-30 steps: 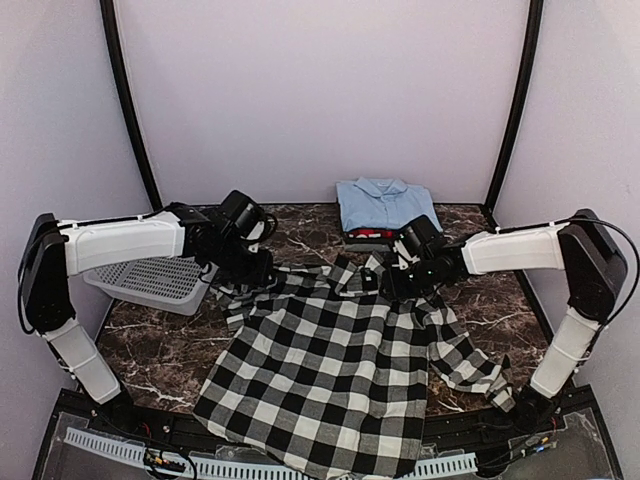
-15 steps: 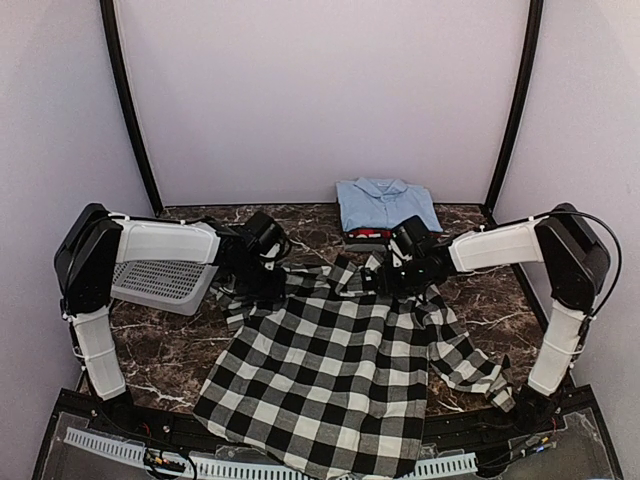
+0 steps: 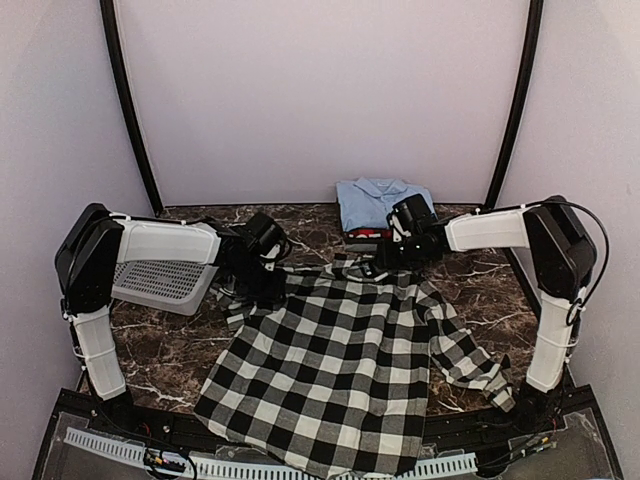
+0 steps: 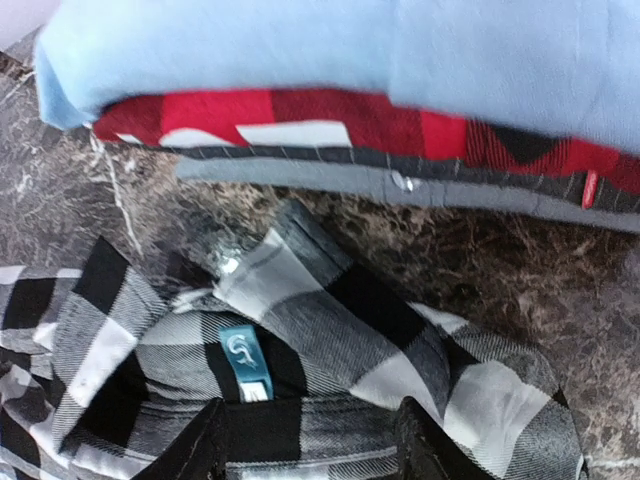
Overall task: Fold and stack the long sleeve shirts
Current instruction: Flatten out the crumpled shirt at the center of the board.
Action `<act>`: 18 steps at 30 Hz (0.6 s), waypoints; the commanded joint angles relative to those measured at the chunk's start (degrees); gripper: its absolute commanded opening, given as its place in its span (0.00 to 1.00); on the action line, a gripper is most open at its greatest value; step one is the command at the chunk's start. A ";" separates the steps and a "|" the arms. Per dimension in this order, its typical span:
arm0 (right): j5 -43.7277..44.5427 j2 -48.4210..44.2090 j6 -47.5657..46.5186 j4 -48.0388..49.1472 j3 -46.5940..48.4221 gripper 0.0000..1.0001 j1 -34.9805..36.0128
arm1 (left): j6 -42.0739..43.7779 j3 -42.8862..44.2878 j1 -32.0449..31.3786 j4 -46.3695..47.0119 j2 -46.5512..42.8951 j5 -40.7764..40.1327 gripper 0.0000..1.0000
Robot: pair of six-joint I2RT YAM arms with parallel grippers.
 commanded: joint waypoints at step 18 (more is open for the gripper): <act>-0.99 -6.92 -13.62 4.65 -4.98 0.65 10.86 | -0.45 8.70 -2.23 1.14 1.23 6.24 0.37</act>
